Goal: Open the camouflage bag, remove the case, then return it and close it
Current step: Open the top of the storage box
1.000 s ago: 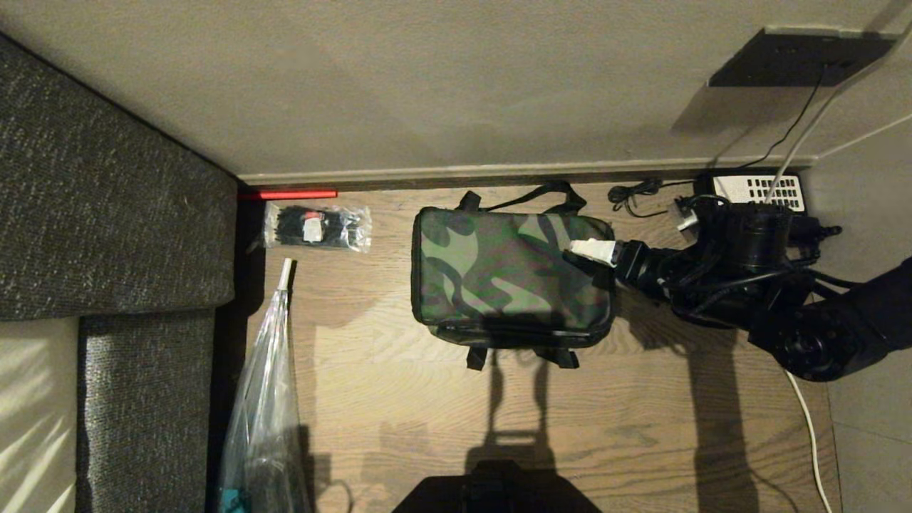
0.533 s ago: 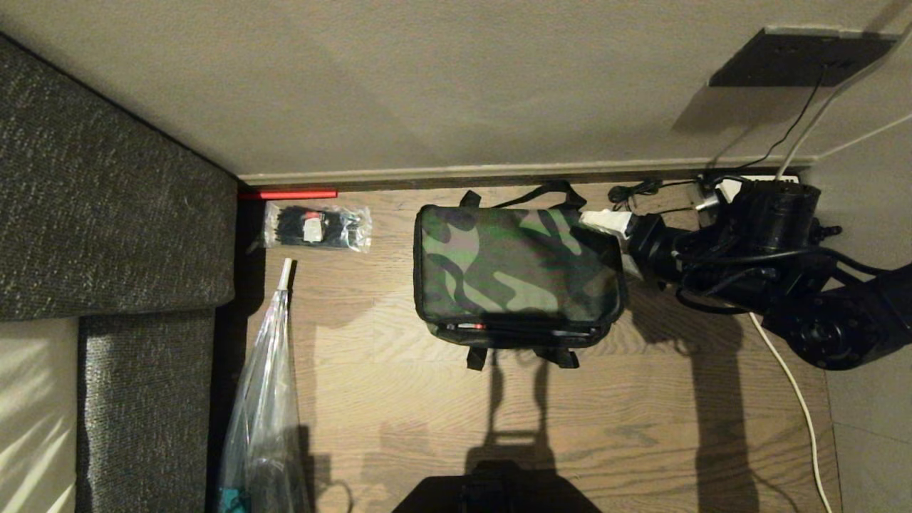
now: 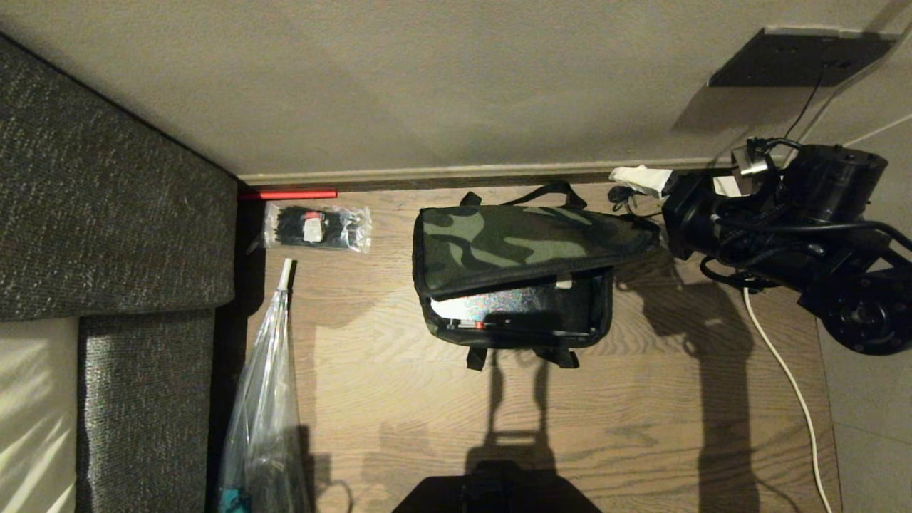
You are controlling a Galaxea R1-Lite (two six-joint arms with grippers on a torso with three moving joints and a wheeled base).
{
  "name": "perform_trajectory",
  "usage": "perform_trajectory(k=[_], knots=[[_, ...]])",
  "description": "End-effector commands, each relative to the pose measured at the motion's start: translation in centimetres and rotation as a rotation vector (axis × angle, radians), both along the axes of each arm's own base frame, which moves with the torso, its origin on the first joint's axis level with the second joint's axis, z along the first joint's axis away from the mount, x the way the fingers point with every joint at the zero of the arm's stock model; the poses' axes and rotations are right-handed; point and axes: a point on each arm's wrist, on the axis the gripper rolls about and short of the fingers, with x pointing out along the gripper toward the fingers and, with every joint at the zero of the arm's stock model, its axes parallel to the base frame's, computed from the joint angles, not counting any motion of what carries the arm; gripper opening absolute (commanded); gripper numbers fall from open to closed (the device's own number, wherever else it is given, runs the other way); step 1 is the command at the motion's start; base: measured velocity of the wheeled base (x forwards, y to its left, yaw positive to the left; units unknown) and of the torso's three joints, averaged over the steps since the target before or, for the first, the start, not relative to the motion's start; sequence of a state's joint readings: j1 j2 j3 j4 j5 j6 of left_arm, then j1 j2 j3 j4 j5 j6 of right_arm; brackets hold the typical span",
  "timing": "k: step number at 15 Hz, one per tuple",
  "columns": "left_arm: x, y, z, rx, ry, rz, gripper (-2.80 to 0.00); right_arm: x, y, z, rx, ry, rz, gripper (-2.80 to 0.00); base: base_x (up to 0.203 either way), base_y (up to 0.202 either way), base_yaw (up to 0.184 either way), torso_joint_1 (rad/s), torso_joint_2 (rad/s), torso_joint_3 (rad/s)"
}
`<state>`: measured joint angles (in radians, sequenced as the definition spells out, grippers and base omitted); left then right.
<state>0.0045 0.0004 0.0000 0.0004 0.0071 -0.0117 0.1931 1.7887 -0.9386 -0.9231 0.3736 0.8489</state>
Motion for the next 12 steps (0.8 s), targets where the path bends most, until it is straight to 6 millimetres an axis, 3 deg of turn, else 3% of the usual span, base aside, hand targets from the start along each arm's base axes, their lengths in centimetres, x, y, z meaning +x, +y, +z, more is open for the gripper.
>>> perform_trajectory(k=[1,6,12], knots=[[0.0,0.0,-0.1,-0.001,0.001,0.001,-2.80,-0.1,-0.3,1.1,0.008,-0.043,-0.007,0.00,0.000,0.000,0.000,0.000,0.00,0.000],[0.0,0.0,-0.1,-0.001,0.001,0.002,-2.80,1.1,-0.5,2.7,0.013,-0.116,-0.022,0.00,0.000,0.000,0.000,0.000,0.00,0.000],[0.0,0.0,-0.1,-0.001,0.001,0.002,-2.80,3.3,-1.4,1.7,-0.070,-0.224,-0.067,0.00,0.000,0.000,0.000,0.000,0.00,0.000]])
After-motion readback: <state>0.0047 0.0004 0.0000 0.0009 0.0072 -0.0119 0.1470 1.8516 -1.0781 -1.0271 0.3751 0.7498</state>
